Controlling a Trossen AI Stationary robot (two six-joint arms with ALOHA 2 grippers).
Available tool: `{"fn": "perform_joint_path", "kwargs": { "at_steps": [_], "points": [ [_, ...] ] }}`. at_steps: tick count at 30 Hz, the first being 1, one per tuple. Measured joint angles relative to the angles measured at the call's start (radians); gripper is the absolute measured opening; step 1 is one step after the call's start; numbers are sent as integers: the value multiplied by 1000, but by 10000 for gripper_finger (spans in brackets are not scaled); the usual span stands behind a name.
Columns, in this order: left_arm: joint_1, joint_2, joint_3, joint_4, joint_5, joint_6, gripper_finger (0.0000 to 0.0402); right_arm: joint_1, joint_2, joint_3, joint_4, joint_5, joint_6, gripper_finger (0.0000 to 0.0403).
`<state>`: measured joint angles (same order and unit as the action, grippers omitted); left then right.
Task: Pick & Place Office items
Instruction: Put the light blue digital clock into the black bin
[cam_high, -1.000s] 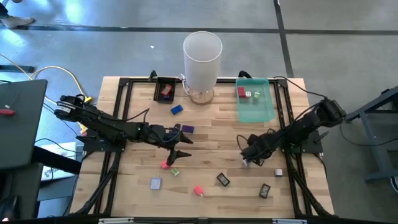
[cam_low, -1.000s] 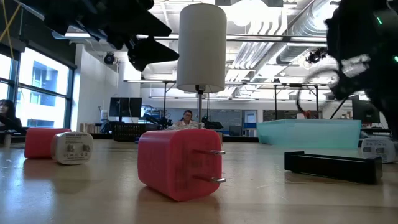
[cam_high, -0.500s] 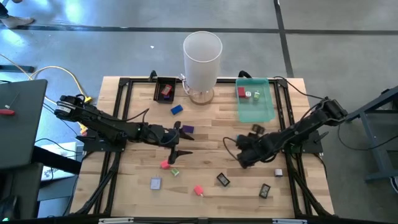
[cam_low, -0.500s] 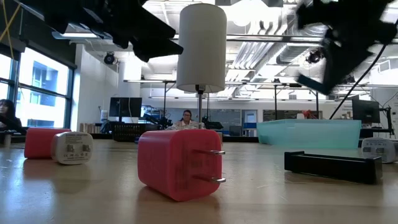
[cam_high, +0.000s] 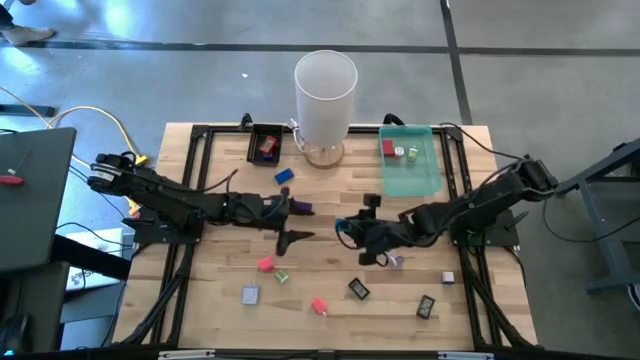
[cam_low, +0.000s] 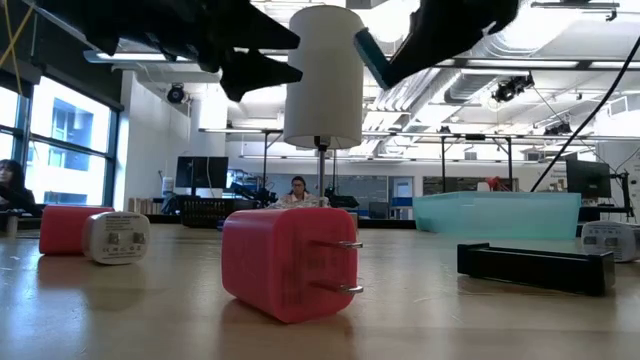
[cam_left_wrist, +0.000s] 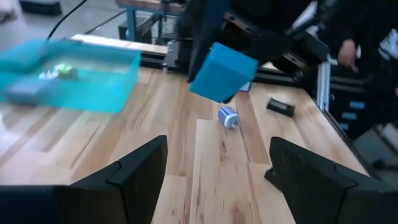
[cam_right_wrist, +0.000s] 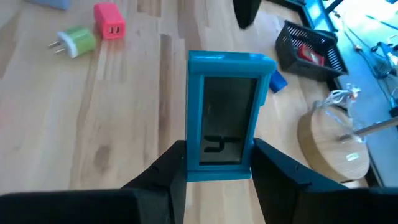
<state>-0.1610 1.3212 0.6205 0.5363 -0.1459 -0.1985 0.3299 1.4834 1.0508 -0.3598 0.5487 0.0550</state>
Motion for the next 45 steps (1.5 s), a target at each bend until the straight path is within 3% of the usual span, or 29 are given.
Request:
{"fn": "perform_joint_path", "kwargs": {
  "at_steps": [4, 12, 16, 18, 25, 40, 45],
  "points": [
    [16, 0, 0, 1, -2, -30, 275, -44, 7, 0, 6, 0, -25, 132],
    [18, 0, 0, 0, -54, 126, 279, -126, 31, -1, 52, -60, -76, 132],
    [18, 0, 0, 4, -306, 85, 295, -153, 42, 0, 94, -108, -135, 132],
    [22, 0, 0, 4, -376, 41, 300, -167, 48, -2, 96, -131, -154, 132],
    [25, 0, 0, 4, -260, 123, 301, -209, 47, -1, 157, -187, -195, 132],
    [19, 0, 0, 16, -243, 37, 301, -235, 46, -1, 287, -314, -322, 132],
    [18, 0, 1, 66, -239, 146, 301, -252, 46, -1, 307, -367, -322, 132]
  ]
}}
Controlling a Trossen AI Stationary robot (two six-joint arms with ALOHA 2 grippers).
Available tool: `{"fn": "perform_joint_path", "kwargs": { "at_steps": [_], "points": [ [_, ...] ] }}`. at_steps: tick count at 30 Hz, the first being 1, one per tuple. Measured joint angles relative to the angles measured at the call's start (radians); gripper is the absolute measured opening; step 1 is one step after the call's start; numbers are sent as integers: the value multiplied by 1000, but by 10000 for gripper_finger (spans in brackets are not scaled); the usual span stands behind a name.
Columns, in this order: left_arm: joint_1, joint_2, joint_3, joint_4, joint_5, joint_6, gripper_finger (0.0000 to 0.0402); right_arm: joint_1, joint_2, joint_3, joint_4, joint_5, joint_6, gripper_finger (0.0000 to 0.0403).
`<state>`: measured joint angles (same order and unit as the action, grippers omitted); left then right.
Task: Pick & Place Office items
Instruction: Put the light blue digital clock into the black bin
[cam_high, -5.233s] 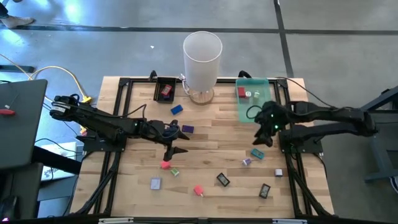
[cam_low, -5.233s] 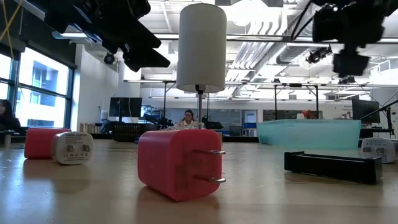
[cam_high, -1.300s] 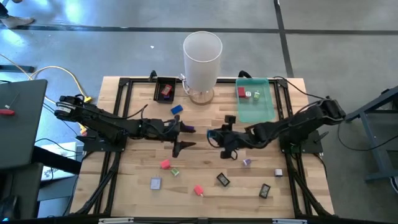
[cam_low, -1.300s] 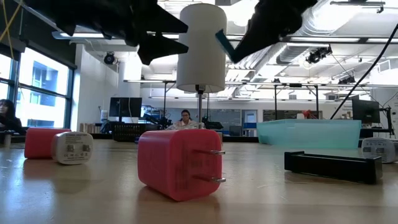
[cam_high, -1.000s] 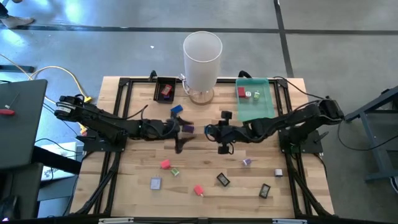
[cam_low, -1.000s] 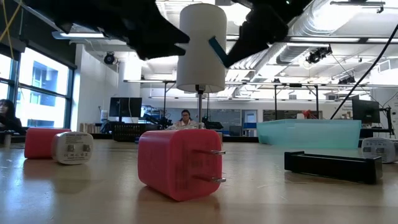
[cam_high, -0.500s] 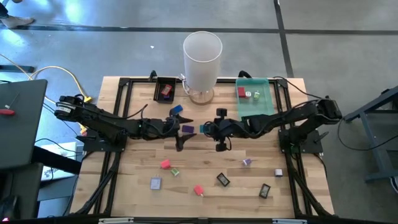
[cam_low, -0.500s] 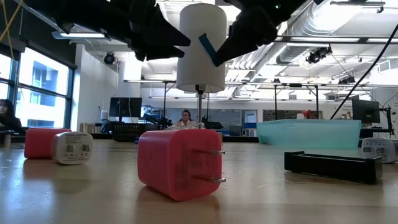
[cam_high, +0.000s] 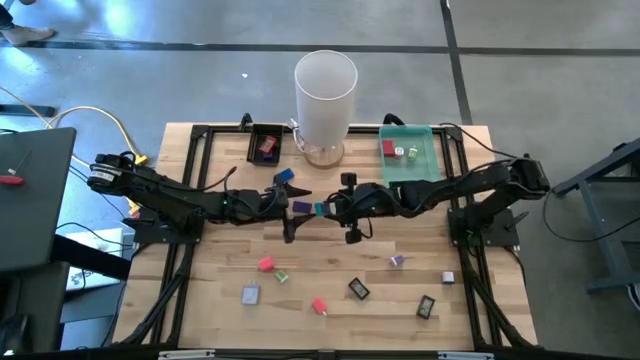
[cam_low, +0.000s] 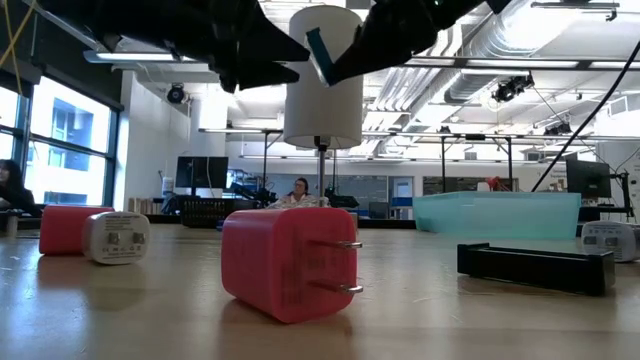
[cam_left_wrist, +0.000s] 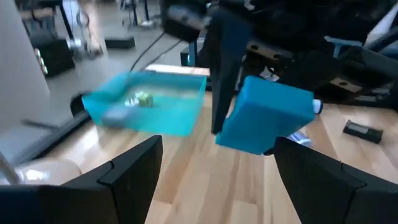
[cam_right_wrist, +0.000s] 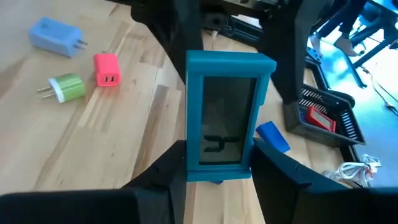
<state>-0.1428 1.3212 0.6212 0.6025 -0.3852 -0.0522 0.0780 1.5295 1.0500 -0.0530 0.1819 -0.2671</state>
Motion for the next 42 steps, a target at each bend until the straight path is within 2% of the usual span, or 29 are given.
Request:
{"fn": "perform_joint_path", "kwargs": {
  "at_steps": [6, 15, 19, 24, 32, 42],
  "points": [
    [-19, 0, 0, 43, 37, 114, 301, -10, 0, 0, 11, -2, 5, 132],
    [-9, 8, 0, 69, 85, 131, 301, -9, 0, 0, 14, -30, 3, 132],
    [8, 45, 0, 149, 95, 132, 301, -9, 0, 0, 21, -57, 2, 132],
    [31, 119, 0, 277, 172, 172, 301, -9, 9, 0, 24, -52, 1, 132],
    [6, 183, 0, 344, 174, 312, 301, -9, 36, -2, 3, -27, -3, 132],
    [-16, 183, 0, 371, 148, 339, 301, -8, 34, -1, 12, -3, -12, 132]
  ]
}}
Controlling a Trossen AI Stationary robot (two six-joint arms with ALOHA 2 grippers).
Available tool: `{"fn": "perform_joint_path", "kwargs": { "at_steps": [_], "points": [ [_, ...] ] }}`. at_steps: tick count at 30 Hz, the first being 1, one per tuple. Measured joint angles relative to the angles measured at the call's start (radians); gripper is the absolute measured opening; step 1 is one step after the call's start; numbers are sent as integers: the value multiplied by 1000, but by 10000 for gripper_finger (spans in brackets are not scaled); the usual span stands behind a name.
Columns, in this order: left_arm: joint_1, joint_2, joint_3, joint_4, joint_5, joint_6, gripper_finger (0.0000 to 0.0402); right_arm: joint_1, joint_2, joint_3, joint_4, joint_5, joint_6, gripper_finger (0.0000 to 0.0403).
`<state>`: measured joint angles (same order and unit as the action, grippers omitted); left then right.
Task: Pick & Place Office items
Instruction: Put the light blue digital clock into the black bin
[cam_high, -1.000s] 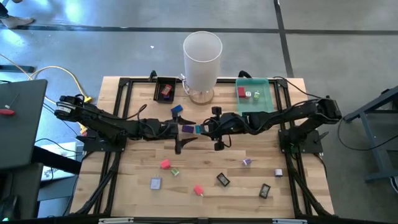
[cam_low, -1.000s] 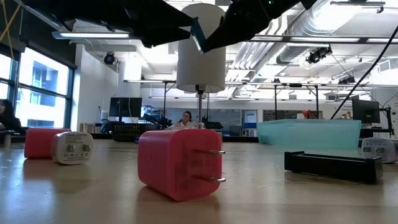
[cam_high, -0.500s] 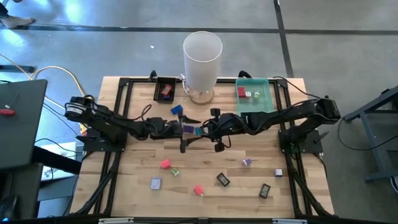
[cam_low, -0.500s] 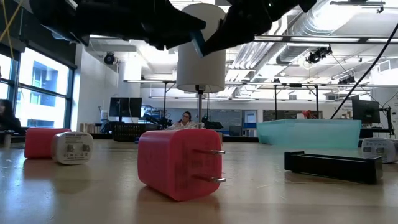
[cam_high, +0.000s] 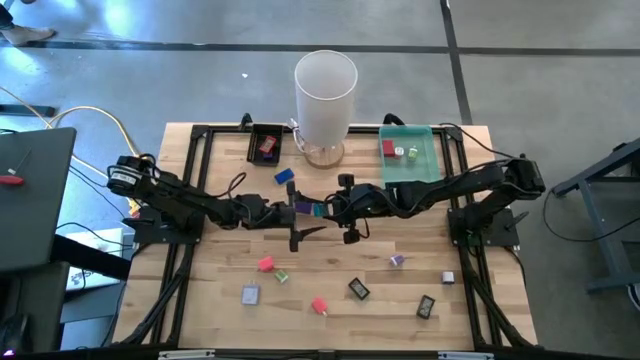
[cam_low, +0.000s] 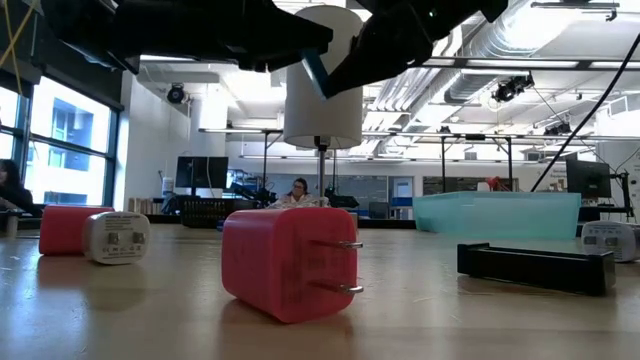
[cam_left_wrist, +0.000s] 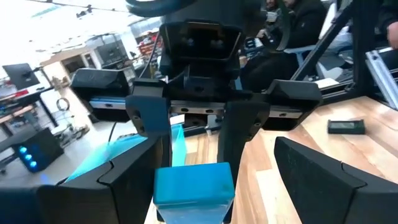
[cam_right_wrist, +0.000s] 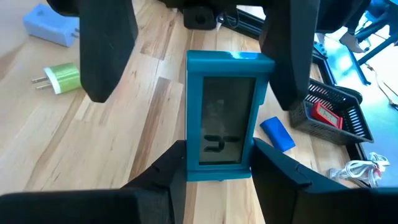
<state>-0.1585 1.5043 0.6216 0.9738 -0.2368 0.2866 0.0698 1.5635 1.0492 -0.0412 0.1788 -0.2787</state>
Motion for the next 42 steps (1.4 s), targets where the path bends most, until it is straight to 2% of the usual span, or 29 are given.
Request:
{"fn": "perform_joint_path", "kwargs": {
  "at_steps": [6, 9, 22, 29, 35, 42],
  "points": [
    [0, 0, 0, -11, -28, -5, 298, 3, 0, 0, 1, 4, 0, 132],
    [0, 0, 0, -11, -29, -23, 284, 5, 0, 0, 1, 3, 0, 132],
    [-1, -1, 0, -8, -34, -81, 145, 5, 0, 0, -3, -29, 12, 146],
    [-5, -1, 0, -23, -29, -88, 145, 4, 0, 0, 0, -57, 20, 180],
    [-42, -1, 0, -24, -36, -123, 145, 0, 0, 1, -5, -111, 70, 194],
    [-90, -42, 0, -106, -162, -117, 145, 0, 0, 1, 1, -103, 72, 195]
  ]
}}
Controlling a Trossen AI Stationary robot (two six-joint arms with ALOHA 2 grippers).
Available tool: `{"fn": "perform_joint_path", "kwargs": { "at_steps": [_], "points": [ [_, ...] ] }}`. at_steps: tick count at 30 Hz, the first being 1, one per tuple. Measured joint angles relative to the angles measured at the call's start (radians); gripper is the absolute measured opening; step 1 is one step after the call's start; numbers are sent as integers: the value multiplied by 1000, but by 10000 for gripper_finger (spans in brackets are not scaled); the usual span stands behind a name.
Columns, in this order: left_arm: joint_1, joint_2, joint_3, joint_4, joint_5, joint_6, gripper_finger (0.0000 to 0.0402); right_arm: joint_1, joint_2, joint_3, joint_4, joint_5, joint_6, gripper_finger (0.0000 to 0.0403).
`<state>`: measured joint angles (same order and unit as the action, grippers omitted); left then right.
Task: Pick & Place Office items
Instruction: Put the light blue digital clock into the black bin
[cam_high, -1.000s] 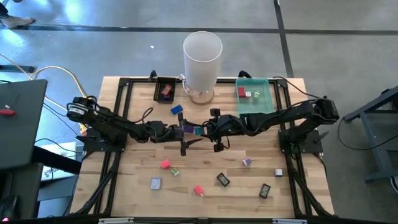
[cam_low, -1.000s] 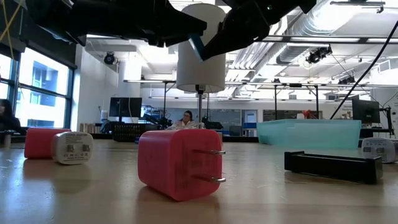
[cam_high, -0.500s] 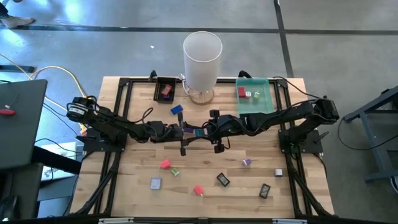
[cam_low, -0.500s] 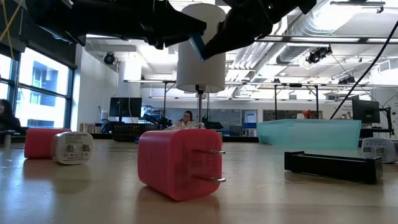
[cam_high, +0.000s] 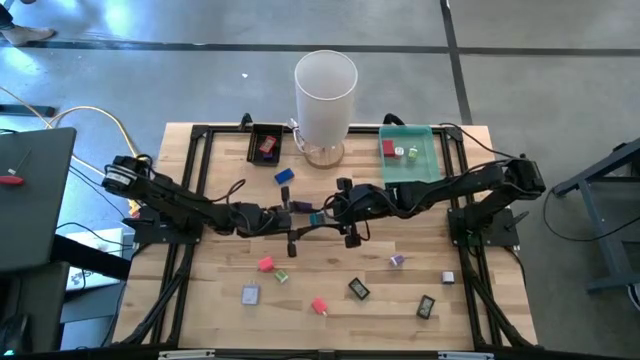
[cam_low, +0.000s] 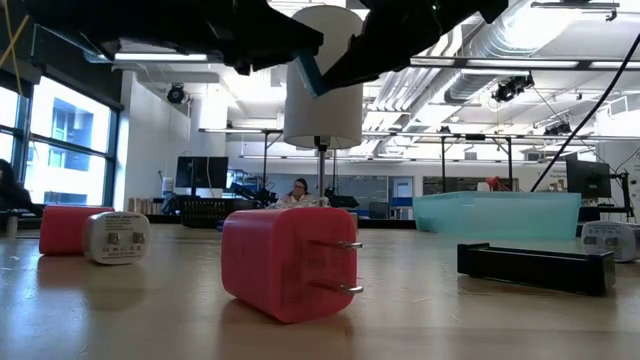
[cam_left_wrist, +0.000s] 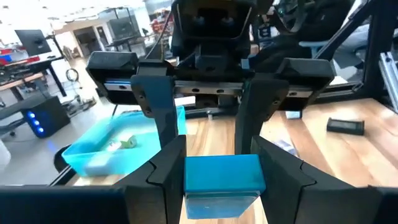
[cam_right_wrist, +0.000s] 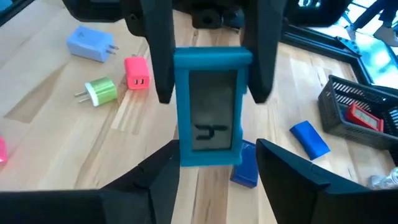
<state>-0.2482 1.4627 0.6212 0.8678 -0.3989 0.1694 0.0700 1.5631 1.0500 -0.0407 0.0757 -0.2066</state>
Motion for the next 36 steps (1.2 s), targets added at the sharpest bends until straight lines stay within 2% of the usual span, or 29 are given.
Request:
{"fn": "perform_joint_path", "kwargs": {
  "at_steps": [5, 8, 12, 16, 20, 24, 32, 36],
  "points": [
    [-12, -78, 0, -138, -2, -89, 145, 0, 0, 0, -13, 35, 7, 194],
    [1, -153, 12, -326, -60, -218, 145, 0, 0, 0, -29, 87, 59, 194],
    [41, -262, 44, -585, -91, -344, 145, -2, -1, 0, -70, 90, 82, 194],
    [120, -357, 71, -848, -91, -432, 145, 0, -1, 0, -77, 79, 109, 194],
    [258, -412, 75, -1014, -98, -534, 145, 2, -1, -2, -77, 44, 117, 194],
    [407, -412, 75, -1074, -97, -564, 145, 2, -1, -2, -75, 16, 118, 195],
    [677, -348, 76, -1067, -86, -564, 145, 2, -1, -2, -92, -8, 145, 195],
    [799, -302, 76, -1031, -48, -530, 145, 3, -1, -2, -110, -8, 158, 195]
  ]
}}
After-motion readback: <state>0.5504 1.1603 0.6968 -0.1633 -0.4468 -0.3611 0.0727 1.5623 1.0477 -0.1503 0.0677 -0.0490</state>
